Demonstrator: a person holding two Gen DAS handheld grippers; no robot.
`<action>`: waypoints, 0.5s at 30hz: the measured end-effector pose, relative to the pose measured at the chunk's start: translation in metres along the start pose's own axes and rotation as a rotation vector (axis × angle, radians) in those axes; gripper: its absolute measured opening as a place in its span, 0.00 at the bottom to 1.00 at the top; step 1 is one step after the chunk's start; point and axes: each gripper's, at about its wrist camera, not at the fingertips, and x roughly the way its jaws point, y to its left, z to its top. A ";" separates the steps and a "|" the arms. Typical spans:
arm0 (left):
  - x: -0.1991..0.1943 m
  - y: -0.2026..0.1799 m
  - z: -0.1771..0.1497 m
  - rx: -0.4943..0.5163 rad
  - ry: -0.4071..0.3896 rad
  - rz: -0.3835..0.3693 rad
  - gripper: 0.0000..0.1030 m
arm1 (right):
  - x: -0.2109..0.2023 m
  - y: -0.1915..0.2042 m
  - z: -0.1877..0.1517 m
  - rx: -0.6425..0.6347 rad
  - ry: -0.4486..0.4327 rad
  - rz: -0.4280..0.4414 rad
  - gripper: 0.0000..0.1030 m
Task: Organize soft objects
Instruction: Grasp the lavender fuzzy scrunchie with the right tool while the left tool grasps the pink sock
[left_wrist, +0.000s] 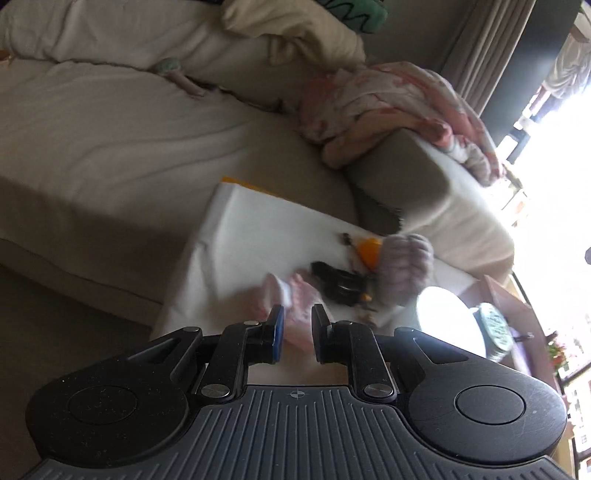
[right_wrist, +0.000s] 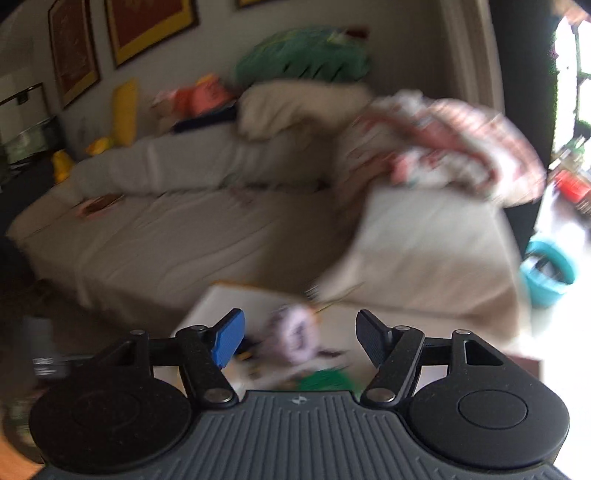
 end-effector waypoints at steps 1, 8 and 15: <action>0.003 0.002 0.001 0.000 0.001 0.001 0.17 | 0.011 0.004 0.003 0.010 0.036 0.024 0.65; 0.024 0.020 0.012 -0.050 -0.012 -0.032 0.17 | 0.092 0.019 0.022 0.038 0.187 0.016 0.65; 0.064 0.013 0.014 0.059 0.121 -0.020 0.18 | 0.144 0.011 0.012 0.061 0.281 -0.033 0.65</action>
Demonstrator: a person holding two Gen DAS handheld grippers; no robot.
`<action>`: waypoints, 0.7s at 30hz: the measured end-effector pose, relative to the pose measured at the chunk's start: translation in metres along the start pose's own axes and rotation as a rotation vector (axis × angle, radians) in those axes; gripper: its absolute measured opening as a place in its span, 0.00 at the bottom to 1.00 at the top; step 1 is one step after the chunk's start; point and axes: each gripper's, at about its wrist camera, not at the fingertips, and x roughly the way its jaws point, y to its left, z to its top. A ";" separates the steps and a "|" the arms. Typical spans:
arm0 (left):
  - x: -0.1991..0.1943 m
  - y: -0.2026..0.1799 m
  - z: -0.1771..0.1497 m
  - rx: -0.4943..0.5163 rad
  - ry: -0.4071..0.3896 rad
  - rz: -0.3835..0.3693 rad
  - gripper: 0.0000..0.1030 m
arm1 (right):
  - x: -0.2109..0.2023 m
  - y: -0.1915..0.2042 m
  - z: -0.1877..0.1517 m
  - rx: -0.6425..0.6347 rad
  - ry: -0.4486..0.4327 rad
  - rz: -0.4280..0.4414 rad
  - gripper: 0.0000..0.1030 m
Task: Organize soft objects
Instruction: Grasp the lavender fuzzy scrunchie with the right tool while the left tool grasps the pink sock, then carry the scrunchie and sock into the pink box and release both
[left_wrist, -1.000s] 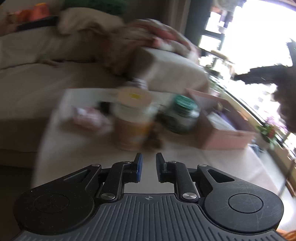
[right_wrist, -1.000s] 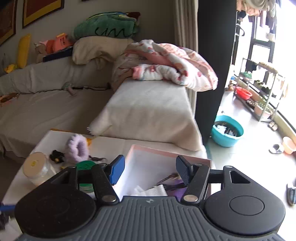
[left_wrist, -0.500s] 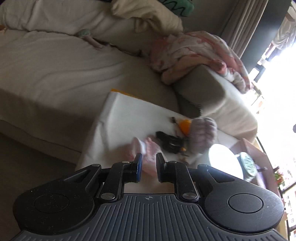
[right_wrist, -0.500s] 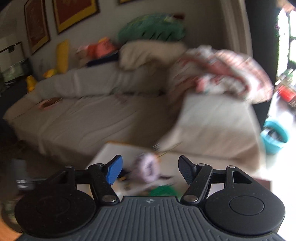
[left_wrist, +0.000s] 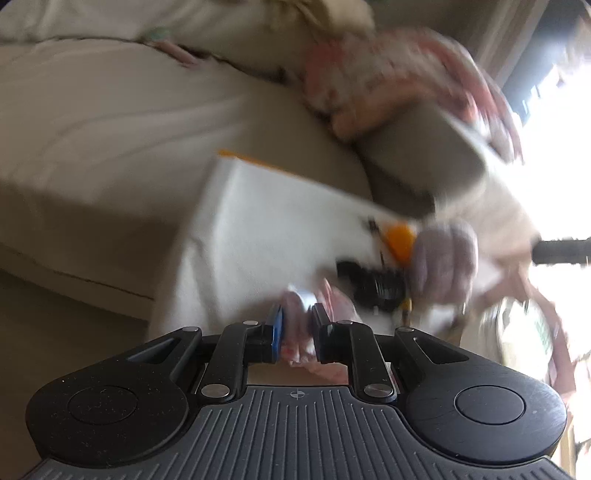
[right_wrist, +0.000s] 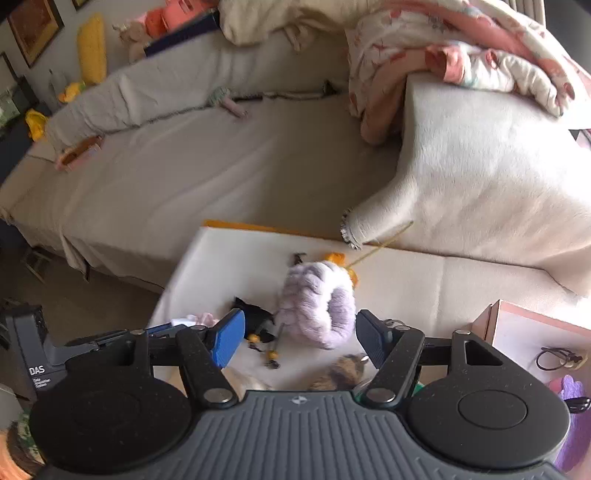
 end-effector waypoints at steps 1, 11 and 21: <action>0.002 -0.007 -0.003 0.052 0.005 -0.008 0.20 | 0.005 -0.002 0.000 -0.005 0.011 -0.006 0.65; 0.007 -0.023 -0.004 0.216 0.030 -0.066 0.25 | 0.079 0.006 0.022 -0.058 0.103 -0.115 0.53; 0.010 -0.027 -0.008 0.196 -0.040 -0.076 0.16 | 0.050 0.010 0.016 -0.048 0.079 -0.003 0.15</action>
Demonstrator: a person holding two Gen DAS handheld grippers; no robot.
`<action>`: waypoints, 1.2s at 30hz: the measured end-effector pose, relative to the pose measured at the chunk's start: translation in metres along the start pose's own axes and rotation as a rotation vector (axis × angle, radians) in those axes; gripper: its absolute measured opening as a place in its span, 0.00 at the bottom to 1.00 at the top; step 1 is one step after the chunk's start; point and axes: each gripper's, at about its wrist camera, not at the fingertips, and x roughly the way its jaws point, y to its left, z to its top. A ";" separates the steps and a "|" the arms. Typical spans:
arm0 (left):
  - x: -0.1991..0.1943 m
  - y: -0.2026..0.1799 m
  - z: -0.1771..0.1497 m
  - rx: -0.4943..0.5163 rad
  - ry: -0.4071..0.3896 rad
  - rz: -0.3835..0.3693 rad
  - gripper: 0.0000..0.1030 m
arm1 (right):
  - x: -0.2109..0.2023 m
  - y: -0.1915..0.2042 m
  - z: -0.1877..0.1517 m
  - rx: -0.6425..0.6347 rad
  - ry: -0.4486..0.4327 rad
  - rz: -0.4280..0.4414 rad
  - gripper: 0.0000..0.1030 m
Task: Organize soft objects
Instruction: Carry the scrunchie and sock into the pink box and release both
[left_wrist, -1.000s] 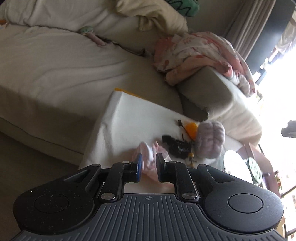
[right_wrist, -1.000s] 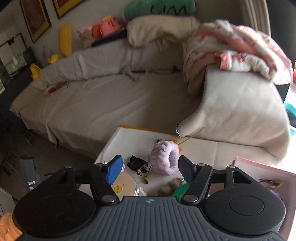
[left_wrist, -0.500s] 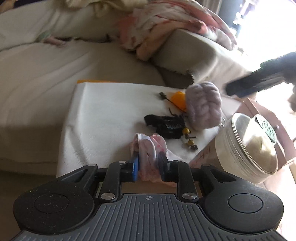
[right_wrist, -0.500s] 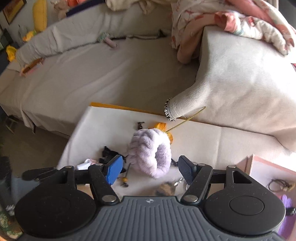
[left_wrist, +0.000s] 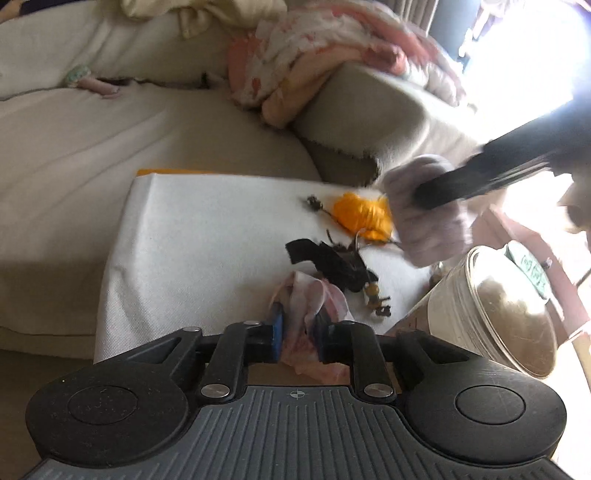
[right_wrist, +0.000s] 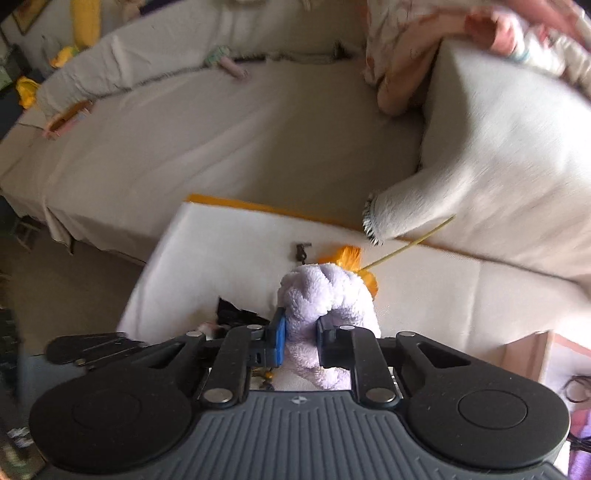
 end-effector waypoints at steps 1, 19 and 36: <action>-0.002 0.002 -0.001 -0.017 -0.020 -0.007 0.15 | -0.012 -0.001 -0.002 -0.004 -0.023 0.005 0.15; -0.162 -0.079 0.076 0.100 -0.460 -0.042 0.13 | -0.228 -0.030 -0.063 -0.082 -0.496 -0.028 0.15; 0.055 -0.256 0.032 0.043 0.117 -0.363 0.16 | -0.201 -0.179 -0.141 0.207 -0.384 -0.094 0.16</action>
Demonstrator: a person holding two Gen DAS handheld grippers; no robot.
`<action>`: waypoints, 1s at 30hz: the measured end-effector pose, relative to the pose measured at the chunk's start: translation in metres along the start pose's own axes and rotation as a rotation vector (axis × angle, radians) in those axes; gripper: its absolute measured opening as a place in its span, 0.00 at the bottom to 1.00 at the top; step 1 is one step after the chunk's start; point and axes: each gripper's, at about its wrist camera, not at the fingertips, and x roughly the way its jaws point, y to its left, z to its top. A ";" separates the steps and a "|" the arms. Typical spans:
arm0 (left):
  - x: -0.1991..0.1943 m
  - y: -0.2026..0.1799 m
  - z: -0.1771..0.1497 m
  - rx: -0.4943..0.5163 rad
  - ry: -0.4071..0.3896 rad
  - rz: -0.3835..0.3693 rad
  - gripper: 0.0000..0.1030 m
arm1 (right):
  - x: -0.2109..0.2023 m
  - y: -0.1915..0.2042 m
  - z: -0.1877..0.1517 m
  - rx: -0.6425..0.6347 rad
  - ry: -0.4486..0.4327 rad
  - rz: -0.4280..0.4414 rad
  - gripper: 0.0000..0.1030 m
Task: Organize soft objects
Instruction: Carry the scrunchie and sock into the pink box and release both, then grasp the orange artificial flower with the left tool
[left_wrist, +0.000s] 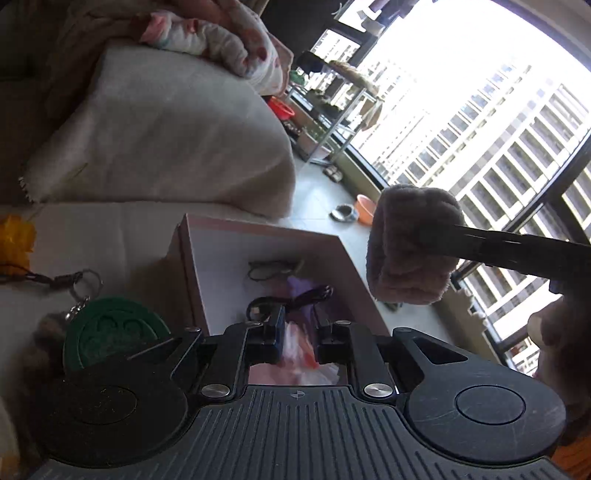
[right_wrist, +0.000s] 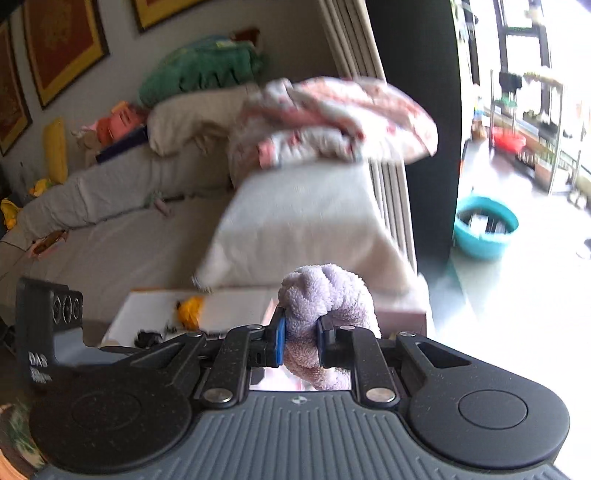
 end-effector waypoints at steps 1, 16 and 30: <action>-0.003 -0.001 -0.002 0.016 -0.012 0.009 0.16 | 0.007 -0.003 -0.004 0.004 0.025 0.001 0.16; -0.140 0.036 -0.054 0.105 -0.247 0.351 0.16 | 0.136 0.007 -0.080 0.044 0.367 0.029 0.16; -0.184 0.057 -0.066 0.142 -0.203 0.165 0.16 | 0.054 0.049 -0.038 -0.179 0.149 -0.071 0.48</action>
